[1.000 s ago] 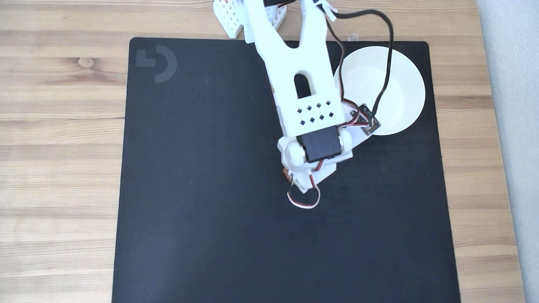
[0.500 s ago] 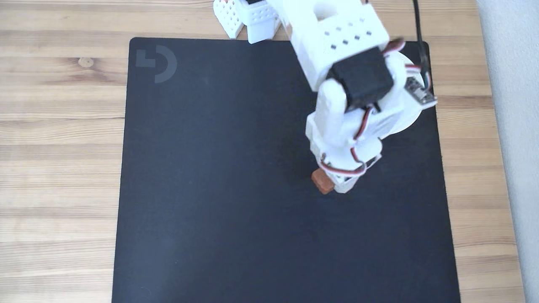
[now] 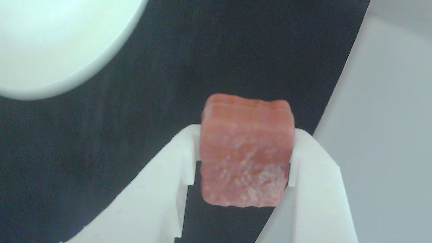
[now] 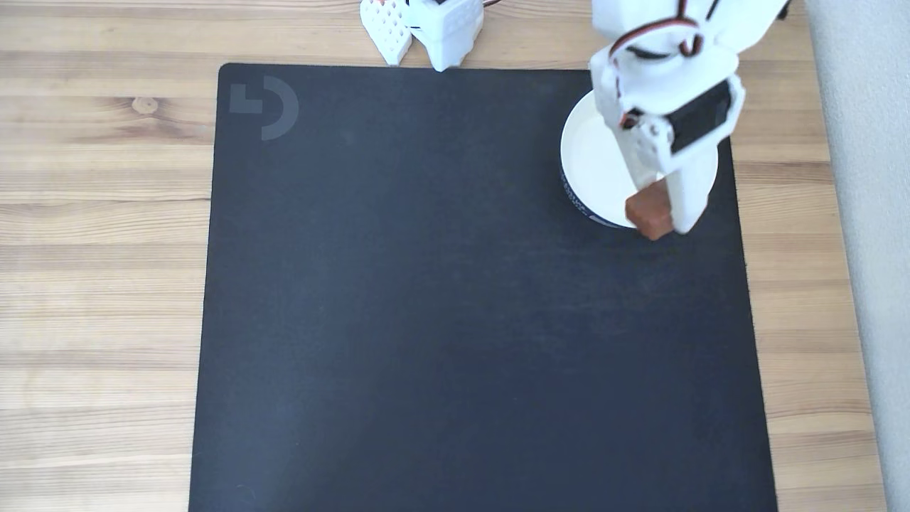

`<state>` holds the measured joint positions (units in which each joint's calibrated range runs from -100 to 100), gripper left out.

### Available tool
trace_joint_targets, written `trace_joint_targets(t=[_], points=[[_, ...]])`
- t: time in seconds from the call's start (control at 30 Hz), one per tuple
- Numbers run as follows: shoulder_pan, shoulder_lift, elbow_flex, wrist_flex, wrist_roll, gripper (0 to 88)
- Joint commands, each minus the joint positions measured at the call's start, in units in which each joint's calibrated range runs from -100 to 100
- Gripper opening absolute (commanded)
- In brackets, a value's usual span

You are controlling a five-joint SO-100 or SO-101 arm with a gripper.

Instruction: Pick up the toy and place it on the plate

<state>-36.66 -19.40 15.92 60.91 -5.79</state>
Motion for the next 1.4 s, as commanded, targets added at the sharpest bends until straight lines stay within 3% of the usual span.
trace_joint_targets(t=[0.0, 0.23, 0.57, 0.87, 1.03, 1.37], points=[[-5.4, -10.3, 13.1, -7.6, -2.1, 2.2], [-11.8, -22.7, 35.7, -16.4, -4.3, 2.3], [-11.6, -41.0, 58.8, -19.0, -5.3, 2.3], [-11.6, -41.4, 59.2, -19.0, -5.3, 2.6], [-11.8, -41.4, 59.2, -18.3, -5.3, 24.2], [-11.8, -41.4, 59.2, -18.3, -5.3, 23.7]])
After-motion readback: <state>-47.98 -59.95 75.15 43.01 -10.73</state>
